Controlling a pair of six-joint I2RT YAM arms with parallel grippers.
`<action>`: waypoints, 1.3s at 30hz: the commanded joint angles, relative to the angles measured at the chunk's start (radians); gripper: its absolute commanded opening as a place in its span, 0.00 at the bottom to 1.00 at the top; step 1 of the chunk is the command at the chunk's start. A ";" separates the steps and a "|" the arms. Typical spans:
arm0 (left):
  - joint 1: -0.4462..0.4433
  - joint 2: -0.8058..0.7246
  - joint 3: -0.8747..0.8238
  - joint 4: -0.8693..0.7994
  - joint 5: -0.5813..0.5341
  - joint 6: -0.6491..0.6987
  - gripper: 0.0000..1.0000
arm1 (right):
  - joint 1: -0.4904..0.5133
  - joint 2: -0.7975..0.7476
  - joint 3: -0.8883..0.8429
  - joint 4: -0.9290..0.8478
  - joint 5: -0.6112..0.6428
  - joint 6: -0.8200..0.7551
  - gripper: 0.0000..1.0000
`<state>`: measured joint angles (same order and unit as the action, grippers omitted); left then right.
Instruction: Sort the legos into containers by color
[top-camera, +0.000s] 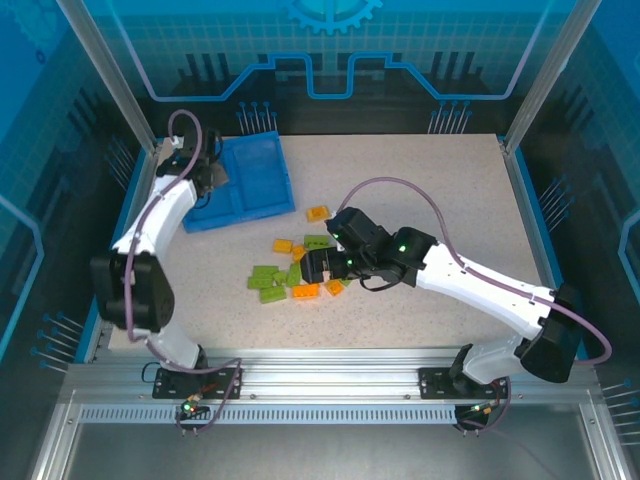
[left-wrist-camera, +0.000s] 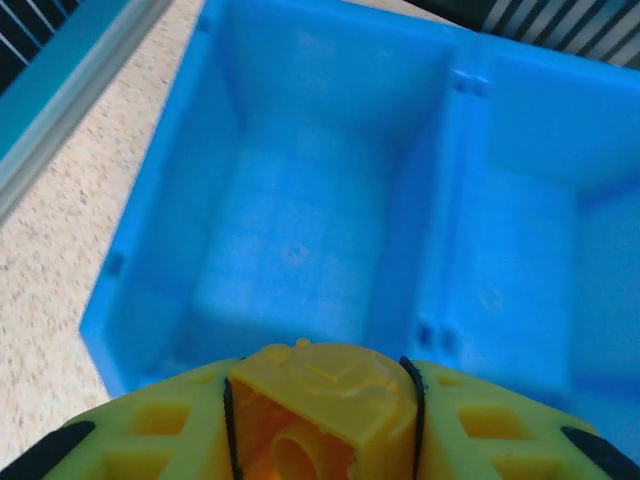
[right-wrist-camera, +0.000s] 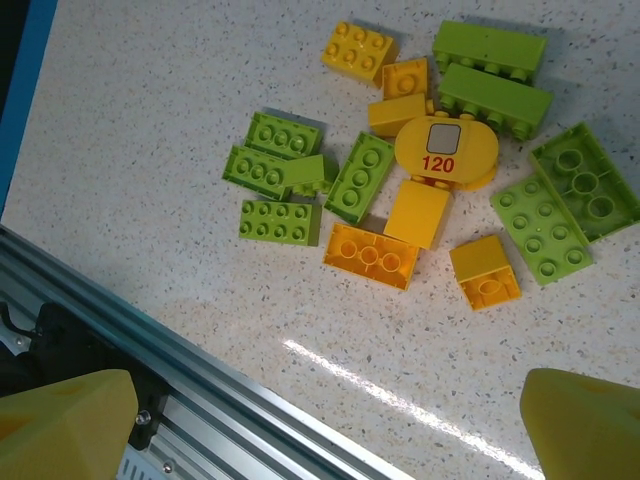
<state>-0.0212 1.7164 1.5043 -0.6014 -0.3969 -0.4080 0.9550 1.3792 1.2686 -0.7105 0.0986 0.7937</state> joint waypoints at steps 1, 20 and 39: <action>0.050 0.143 0.100 -0.033 -0.036 0.013 0.27 | 0.006 -0.064 -0.026 -0.023 0.032 0.026 1.00; 0.113 0.299 0.271 -0.090 0.106 -0.003 0.54 | 0.007 -0.159 -0.058 -0.053 0.095 0.052 1.00; -0.280 -0.535 -0.531 -0.061 0.299 -0.237 0.60 | -0.048 -0.022 -0.025 -0.018 0.045 -0.004 1.00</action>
<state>-0.2512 1.1706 1.0542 -0.6071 -0.0986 -0.5922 0.9180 1.3380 1.2110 -0.7326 0.1719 0.8120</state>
